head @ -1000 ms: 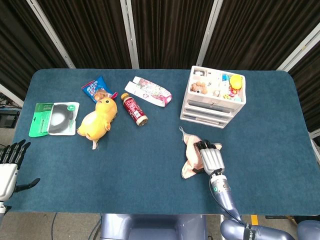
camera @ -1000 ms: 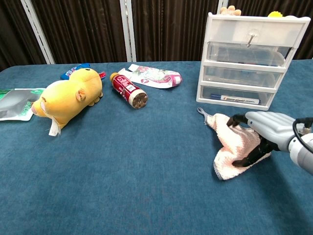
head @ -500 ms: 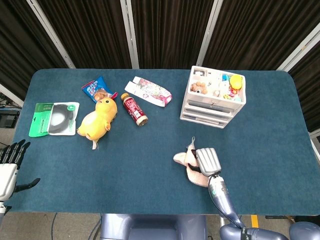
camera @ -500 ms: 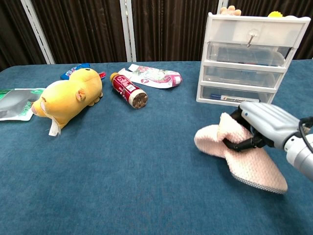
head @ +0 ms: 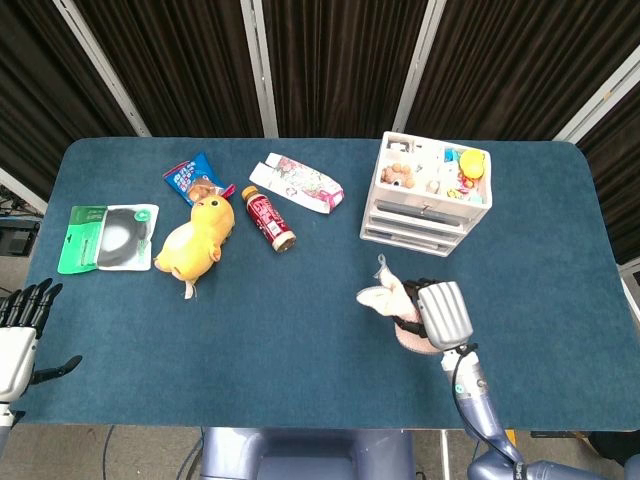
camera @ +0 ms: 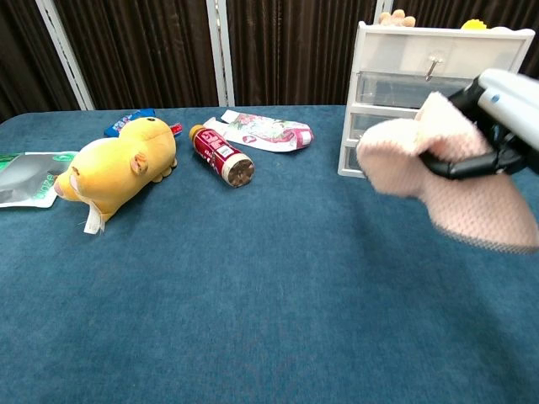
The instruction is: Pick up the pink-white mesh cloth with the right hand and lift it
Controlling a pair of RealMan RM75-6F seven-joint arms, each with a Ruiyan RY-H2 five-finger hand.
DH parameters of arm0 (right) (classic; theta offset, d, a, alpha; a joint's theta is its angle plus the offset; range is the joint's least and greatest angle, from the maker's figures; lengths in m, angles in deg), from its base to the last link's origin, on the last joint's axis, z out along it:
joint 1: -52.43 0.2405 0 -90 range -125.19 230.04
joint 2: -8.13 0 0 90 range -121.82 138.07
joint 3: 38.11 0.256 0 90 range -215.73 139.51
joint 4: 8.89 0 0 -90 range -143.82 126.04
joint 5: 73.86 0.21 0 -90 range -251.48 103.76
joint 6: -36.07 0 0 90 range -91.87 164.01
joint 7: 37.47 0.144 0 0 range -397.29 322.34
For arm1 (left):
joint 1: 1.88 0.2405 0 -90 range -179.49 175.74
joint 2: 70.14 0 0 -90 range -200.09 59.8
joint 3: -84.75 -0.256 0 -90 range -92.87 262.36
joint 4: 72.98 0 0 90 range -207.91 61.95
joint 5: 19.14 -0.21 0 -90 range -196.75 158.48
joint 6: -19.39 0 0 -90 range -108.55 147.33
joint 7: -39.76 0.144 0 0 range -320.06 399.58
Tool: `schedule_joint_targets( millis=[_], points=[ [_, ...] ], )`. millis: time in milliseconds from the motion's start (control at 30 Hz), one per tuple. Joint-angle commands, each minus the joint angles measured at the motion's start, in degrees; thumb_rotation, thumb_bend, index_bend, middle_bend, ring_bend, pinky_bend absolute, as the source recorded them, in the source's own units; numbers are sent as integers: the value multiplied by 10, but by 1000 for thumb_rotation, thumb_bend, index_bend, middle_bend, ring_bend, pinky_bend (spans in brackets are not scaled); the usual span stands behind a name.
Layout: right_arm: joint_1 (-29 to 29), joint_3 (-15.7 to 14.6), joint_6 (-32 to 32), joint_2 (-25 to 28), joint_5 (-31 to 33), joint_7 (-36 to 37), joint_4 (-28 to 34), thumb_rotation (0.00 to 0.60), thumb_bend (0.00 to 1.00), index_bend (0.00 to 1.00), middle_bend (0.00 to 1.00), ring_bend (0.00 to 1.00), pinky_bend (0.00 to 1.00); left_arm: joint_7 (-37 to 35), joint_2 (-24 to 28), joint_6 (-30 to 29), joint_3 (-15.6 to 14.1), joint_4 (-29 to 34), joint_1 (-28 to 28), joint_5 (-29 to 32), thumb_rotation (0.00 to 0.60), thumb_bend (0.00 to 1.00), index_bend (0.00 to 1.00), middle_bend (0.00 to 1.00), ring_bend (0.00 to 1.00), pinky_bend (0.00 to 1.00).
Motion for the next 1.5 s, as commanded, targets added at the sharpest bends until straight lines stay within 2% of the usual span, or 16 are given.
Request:
schedule_joint_targets(
  millis=[33, 367, 867, 1500],
  points=[
    [-1, 10, 9, 9, -5, 10, 4, 600, 419, 708, 719, 697, 823, 1, -1, 1, 1, 0, -1, 1, 600, 30, 0, 0, 0, 0],
    [2, 37, 19, 19, 0, 25, -8, 600, 419, 706, 719, 694, 821, 6, -3, 3, 2, 1, -2, 6, 600, 29, 0, 0, 0, 0],
    [12, 76, 16, 45, 23, 19, 6, 600, 418, 705, 719, 694, 820, 8, -5, -1, 2, 0, -1, 3, 600, 31, 0, 0, 0, 0],
    [12, 73, 13, 40, 34, 26, -15, 600, 419, 706, 719, 694, 820, 10, -6, -1, 2, 0, -1, 3, 600, 30, 0, 0, 0, 0]
  ],
)
